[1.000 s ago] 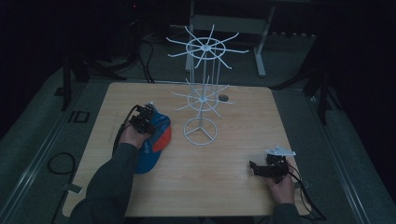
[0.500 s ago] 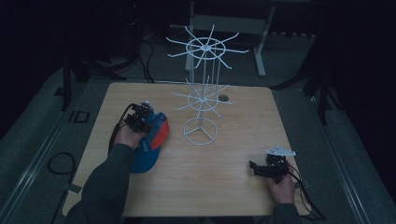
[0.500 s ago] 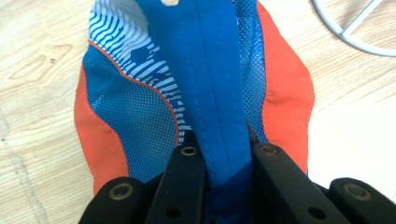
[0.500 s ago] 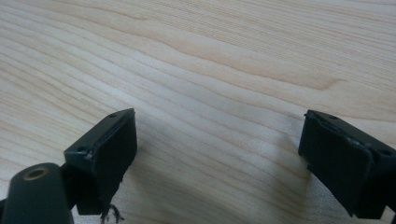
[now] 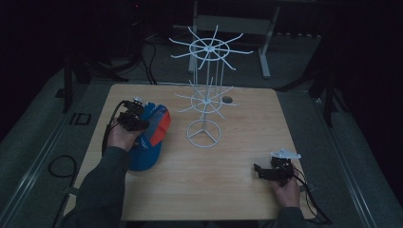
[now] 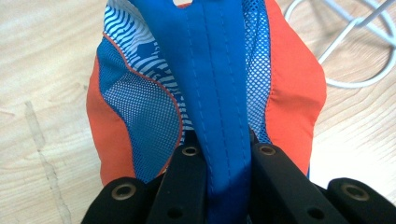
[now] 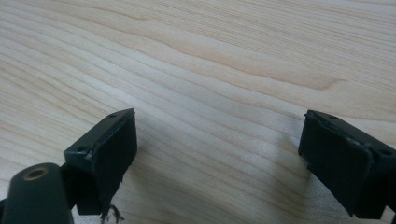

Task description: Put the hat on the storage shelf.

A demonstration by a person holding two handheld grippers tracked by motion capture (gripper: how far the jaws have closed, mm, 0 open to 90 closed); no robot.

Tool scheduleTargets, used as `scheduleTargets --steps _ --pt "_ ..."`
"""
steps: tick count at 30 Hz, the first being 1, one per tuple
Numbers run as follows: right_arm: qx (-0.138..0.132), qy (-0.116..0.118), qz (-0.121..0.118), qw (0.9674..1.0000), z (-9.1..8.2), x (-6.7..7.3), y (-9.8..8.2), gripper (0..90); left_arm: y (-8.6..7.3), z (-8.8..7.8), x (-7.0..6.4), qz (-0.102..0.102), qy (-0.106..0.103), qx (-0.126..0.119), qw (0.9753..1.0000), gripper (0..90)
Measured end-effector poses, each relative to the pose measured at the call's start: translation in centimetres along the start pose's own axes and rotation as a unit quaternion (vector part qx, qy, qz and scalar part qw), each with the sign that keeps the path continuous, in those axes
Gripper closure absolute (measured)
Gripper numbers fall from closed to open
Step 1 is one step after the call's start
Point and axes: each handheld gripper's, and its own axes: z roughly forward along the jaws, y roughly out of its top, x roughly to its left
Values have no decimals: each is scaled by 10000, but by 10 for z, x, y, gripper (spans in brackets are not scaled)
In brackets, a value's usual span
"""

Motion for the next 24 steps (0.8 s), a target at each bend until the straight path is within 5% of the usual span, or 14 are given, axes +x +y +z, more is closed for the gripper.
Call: scheduleTargets --steps 24 --pt "-9 1 -4 10000 0 0 0 113 5 -48 1 25 -96 -746 9972 889"
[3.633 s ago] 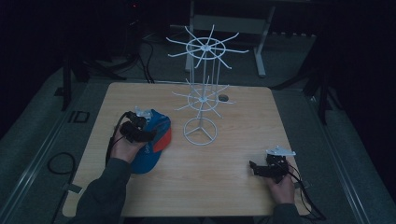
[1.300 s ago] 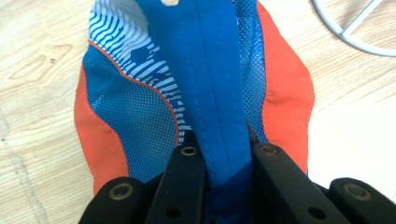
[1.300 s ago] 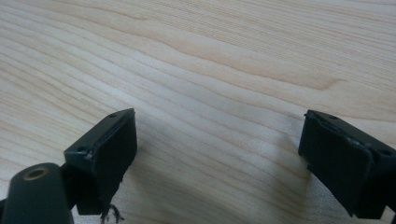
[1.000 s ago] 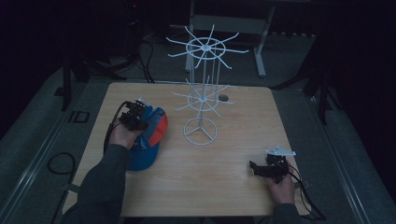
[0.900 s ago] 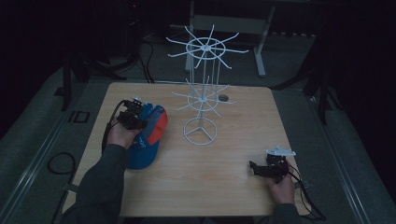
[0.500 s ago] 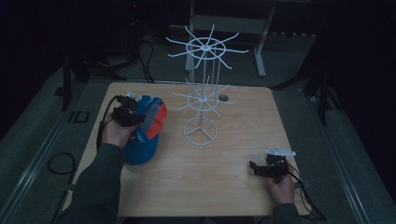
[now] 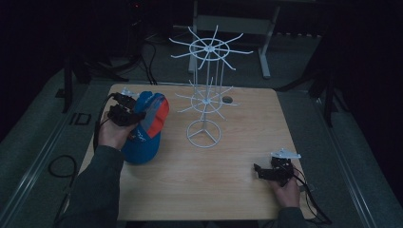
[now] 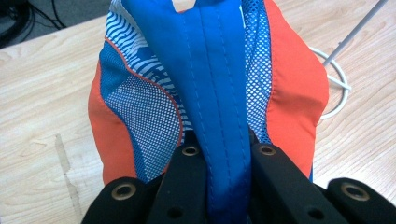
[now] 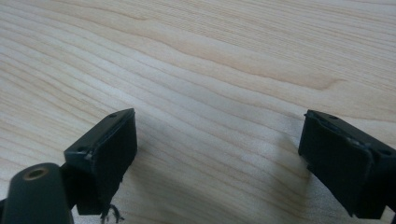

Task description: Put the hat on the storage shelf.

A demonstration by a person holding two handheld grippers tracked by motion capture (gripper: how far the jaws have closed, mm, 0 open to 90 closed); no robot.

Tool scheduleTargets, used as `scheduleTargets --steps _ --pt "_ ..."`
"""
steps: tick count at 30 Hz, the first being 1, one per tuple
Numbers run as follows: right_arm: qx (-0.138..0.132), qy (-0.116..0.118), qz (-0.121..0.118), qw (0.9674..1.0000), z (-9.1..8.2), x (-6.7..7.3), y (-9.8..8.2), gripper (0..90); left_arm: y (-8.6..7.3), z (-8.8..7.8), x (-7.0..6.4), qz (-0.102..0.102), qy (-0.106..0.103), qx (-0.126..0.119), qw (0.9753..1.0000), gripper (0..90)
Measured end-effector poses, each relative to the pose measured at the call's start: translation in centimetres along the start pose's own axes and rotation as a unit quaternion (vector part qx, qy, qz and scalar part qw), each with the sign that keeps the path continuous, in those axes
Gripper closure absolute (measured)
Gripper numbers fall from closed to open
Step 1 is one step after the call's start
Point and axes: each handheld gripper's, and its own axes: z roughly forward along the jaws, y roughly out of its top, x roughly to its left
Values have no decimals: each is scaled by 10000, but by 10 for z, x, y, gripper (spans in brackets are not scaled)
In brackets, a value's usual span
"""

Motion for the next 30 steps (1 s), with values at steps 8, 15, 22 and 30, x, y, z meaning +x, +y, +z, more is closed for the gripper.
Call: scheduleTargets --steps 8,15,22,30 --pt "2 -1 -4 10000 0 0 0 113 4 -14 0 2 -1 -221 9998 889" --pt "3 -2 0 10000 0 0 0 113 5 -22 1 -28 -47 -347 9994 889" --pt "2 -1 1 10000 0 0 0 114 8 -30 3 -41 -44 -472 9989 889" --pt "-2 -2 -3 10000 0 0 0 113 12 -40 4 -64 -51 -624 9980 889"
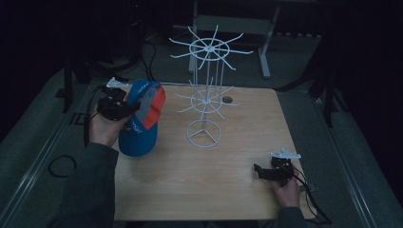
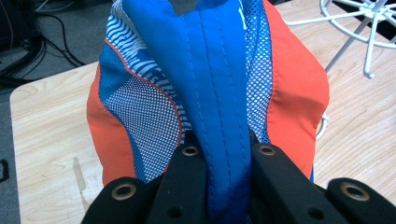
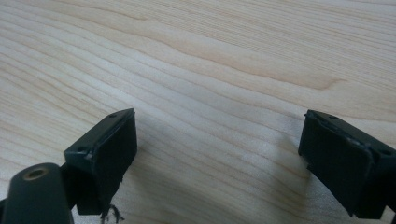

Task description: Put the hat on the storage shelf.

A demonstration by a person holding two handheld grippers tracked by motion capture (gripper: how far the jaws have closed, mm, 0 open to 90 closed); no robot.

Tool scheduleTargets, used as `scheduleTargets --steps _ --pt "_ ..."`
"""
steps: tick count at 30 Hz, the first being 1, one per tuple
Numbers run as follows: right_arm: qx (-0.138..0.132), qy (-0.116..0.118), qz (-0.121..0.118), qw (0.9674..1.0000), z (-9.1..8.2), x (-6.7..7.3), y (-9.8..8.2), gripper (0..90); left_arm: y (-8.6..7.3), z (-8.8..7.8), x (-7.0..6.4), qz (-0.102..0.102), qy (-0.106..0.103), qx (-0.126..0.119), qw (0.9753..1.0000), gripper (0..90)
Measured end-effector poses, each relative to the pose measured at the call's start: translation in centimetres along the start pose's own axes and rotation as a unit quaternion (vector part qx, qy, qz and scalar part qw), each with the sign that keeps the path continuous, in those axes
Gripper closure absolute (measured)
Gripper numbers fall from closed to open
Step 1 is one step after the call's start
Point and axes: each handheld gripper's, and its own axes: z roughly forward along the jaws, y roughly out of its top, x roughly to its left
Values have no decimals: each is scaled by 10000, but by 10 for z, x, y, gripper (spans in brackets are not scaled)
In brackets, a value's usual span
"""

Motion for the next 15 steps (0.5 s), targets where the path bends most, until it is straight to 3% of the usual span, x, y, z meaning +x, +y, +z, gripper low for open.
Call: scheduleTargets --steps 15 --pt "1 1 3 10000 0 0 0 114 4 -11 3 -88 -59 -221 9997 889"
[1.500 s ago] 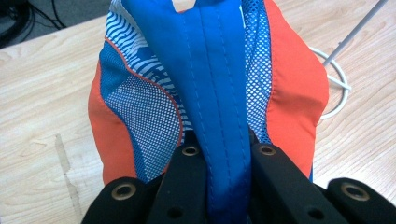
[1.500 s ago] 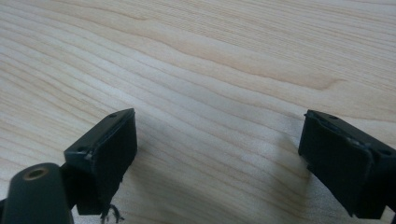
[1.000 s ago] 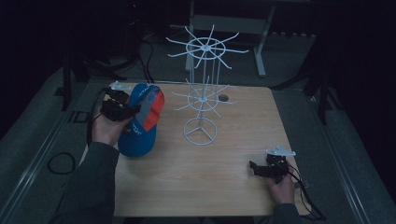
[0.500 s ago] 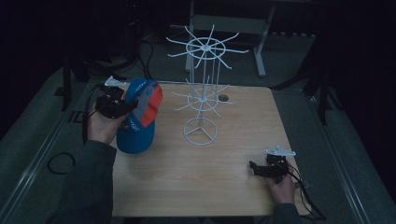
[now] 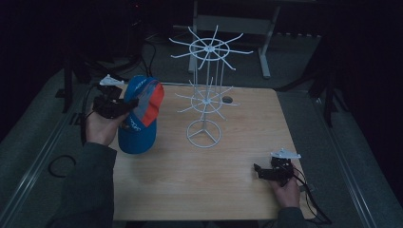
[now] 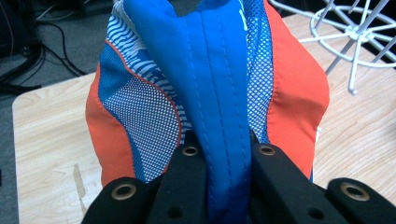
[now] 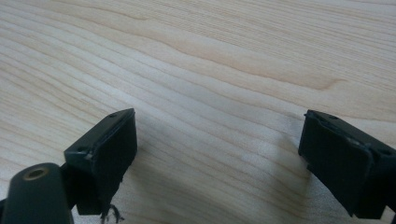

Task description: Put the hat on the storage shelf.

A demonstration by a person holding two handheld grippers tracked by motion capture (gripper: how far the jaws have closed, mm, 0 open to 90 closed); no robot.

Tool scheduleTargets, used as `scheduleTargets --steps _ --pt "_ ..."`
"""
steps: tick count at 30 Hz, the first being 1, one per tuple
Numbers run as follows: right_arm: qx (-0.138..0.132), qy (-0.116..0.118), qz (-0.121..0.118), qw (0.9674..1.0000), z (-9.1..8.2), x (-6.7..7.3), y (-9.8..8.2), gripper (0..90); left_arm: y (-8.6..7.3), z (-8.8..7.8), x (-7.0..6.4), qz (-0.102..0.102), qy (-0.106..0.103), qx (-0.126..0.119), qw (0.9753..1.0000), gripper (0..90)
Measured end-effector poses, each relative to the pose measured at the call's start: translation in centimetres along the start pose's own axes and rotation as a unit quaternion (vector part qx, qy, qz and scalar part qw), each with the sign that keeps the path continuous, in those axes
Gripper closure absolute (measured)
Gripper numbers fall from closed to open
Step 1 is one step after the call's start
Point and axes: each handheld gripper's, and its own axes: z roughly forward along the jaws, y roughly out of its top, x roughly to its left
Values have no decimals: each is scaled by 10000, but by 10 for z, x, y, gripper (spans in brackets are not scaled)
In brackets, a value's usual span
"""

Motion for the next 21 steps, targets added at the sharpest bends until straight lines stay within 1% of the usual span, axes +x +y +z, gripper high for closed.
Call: scheduleTargets --steps 5,11,13,15,17,21 --pt "1 0 2 10000 0 0 0 113 4 -4 -1 26 -10 -81 10000 890" --pt "2 2 4 10000 0 0 0 113 8 -8 1 -37 -36 -163 9999 889" --pt "2 3 5 10000 0 0 0 114 8 -10 1 -31 -36 -189 9998 890" --pt "1 1 6 10000 0 0 0 114 10 -12 2 22 -28 -206 9998 890" --pt "0 1 10 10000 0 0 0 113 11 -14 2 13 -66 -257 9996 889" --pt "-1 3 8 10000 0 0 0 113 13 -17 1 39 -64 -334 9994 889"
